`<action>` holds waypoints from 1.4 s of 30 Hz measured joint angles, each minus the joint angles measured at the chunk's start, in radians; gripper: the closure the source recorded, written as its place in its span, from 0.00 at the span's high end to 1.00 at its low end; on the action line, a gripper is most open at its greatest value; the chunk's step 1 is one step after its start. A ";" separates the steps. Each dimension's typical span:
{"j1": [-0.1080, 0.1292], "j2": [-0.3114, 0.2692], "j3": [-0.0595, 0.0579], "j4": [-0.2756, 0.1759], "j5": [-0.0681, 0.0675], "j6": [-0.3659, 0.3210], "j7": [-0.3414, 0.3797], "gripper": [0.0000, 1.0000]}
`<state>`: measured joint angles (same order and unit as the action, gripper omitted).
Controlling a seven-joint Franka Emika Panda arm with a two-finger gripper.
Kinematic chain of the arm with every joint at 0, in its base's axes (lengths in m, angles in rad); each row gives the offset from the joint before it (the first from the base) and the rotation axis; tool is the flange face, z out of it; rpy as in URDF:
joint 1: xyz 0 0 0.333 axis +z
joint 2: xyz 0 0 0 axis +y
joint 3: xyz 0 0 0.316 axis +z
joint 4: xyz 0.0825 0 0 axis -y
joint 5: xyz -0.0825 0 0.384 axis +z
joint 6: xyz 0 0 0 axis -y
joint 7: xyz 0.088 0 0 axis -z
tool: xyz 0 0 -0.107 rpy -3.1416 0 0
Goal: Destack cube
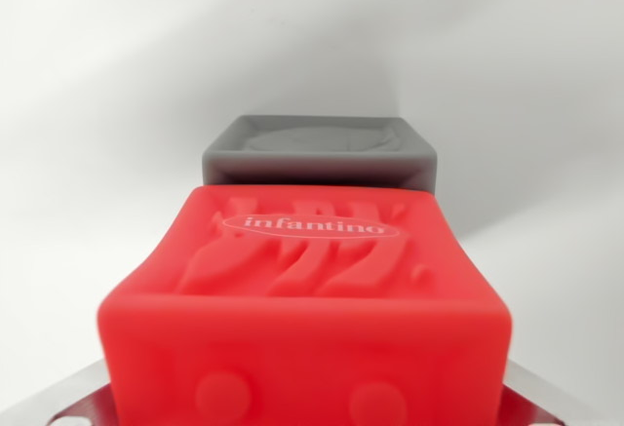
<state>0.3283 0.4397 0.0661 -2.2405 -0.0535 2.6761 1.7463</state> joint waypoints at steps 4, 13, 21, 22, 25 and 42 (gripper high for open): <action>0.000 -0.006 0.000 0.000 0.000 -0.004 0.000 0.00; 0.000 -0.029 0.001 -0.003 0.000 -0.022 -0.001 0.00; -0.001 -0.057 0.002 -0.006 0.003 -0.047 -0.002 0.00; -0.001 -0.061 0.003 -0.007 0.003 -0.050 -0.002 0.00; -0.001 -0.073 0.003 -0.008 0.004 -0.061 -0.003 0.00; -0.001 -0.156 0.005 -0.010 0.017 -0.141 -0.011 0.00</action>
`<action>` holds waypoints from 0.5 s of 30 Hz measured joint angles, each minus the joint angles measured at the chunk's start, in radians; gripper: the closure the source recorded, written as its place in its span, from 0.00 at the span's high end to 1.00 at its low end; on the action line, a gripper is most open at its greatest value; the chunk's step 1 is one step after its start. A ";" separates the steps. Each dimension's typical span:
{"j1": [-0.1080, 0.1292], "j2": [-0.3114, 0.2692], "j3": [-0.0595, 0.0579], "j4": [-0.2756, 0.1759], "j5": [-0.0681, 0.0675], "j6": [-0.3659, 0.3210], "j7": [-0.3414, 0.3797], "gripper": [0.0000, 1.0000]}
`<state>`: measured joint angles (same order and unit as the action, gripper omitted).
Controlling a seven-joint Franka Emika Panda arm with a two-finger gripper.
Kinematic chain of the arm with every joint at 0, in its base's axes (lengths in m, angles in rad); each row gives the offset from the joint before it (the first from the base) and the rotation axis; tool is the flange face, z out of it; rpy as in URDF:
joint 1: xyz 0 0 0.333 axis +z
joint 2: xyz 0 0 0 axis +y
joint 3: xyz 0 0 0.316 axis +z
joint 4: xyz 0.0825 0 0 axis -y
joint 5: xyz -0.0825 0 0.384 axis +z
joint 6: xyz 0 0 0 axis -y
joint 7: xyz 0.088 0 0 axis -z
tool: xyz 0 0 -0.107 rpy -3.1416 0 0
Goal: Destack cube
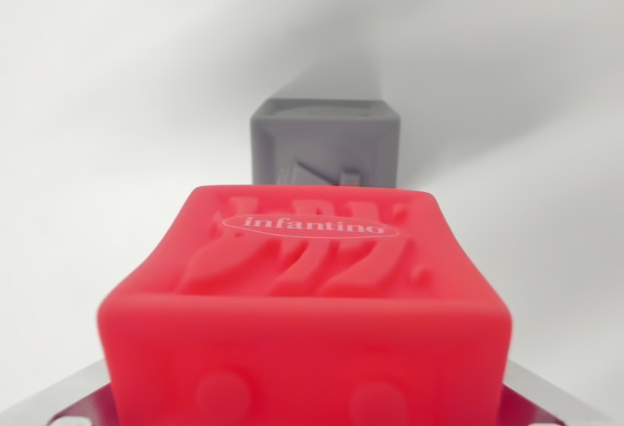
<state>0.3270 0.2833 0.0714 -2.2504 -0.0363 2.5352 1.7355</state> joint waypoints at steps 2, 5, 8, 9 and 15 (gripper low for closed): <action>0.000 -0.012 0.000 0.000 0.002 -0.012 -0.001 0.00; 0.000 -0.030 0.000 0.000 0.005 -0.030 -0.003 0.00; 0.000 -0.046 0.000 0.002 0.006 -0.047 -0.005 0.00; 0.000 -0.053 0.001 0.002 0.007 -0.055 -0.005 0.00; 0.000 -0.086 0.001 0.009 0.011 -0.094 -0.008 0.00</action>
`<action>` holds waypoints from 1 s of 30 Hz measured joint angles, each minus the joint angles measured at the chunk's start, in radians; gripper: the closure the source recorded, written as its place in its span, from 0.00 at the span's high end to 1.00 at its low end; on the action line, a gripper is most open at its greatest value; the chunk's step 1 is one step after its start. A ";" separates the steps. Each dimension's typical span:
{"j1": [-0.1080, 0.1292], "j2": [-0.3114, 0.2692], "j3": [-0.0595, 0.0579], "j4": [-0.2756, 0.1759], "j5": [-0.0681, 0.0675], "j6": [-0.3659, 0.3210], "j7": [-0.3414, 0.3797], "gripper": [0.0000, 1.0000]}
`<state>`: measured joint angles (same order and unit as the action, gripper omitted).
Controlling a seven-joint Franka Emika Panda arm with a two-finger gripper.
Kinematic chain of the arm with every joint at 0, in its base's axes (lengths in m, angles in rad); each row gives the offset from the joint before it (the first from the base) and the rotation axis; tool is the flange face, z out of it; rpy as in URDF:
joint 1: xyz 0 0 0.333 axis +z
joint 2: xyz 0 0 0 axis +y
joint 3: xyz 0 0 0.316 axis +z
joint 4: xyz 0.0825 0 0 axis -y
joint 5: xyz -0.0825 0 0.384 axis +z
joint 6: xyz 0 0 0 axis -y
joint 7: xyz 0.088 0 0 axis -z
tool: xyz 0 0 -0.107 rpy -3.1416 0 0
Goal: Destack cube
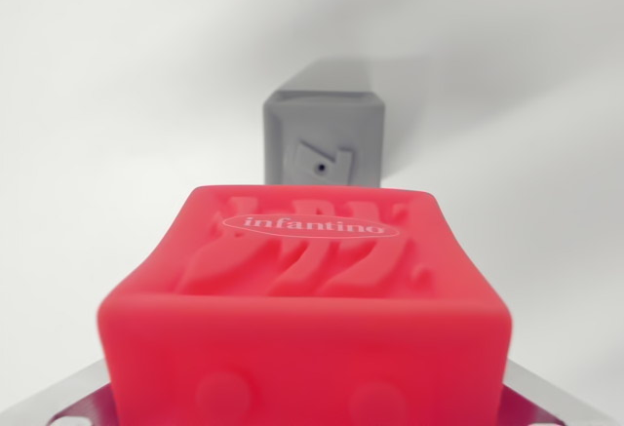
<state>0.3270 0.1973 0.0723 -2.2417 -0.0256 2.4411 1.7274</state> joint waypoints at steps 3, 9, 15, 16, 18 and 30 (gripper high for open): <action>0.000 -0.020 0.000 0.004 0.002 -0.024 -0.001 0.00; 0.000 -0.052 0.001 0.016 0.005 -0.067 -0.004 0.00; -0.003 -0.072 -0.001 0.018 0.008 -0.087 -0.022 0.00; -0.005 -0.070 -0.003 0.016 0.008 -0.086 -0.028 0.00; -0.011 -0.069 -0.005 0.012 0.008 -0.085 -0.041 0.00; -0.038 -0.068 -0.015 -0.009 0.010 -0.065 -0.110 0.00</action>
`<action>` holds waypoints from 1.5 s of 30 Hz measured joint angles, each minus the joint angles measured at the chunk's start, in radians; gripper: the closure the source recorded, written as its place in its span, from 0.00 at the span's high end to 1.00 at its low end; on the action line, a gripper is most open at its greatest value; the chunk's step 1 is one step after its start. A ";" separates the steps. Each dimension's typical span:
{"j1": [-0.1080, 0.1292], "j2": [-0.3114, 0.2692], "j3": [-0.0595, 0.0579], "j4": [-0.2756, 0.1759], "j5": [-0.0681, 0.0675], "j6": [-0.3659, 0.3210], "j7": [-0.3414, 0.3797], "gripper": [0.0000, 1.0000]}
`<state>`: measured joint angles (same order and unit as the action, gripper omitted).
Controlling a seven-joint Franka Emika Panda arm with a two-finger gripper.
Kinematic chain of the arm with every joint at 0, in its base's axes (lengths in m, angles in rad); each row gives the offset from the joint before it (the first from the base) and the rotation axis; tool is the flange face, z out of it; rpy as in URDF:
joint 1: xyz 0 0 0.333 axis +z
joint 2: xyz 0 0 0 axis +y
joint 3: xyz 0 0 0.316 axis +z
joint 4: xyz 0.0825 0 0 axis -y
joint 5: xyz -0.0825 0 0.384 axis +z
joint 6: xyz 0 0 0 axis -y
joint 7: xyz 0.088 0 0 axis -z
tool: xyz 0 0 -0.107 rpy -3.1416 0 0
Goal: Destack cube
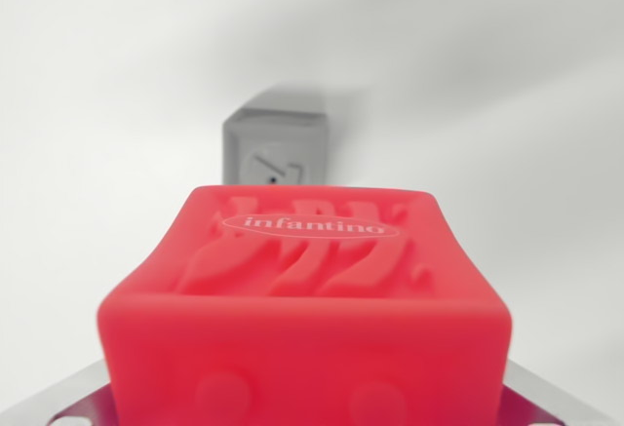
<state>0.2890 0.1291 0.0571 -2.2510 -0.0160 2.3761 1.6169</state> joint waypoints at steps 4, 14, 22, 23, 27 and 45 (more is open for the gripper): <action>-0.009 0.000 -0.003 -0.006 0.000 0.006 -0.022 0.00; -0.033 0.000 -0.011 -0.023 0.002 0.025 -0.083 0.00; -0.054 0.003 -0.018 -0.034 0.003 0.039 -0.134 0.00; -0.057 0.003 -0.019 -0.036 0.003 0.040 -0.141 0.00; -0.066 0.004 -0.022 -0.042 0.004 0.048 -0.165 0.00; -0.115 0.019 -0.036 -0.058 0.006 0.079 -0.280 0.00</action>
<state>0.1736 0.1477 0.0213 -2.3095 -0.0104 2.4548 1.3366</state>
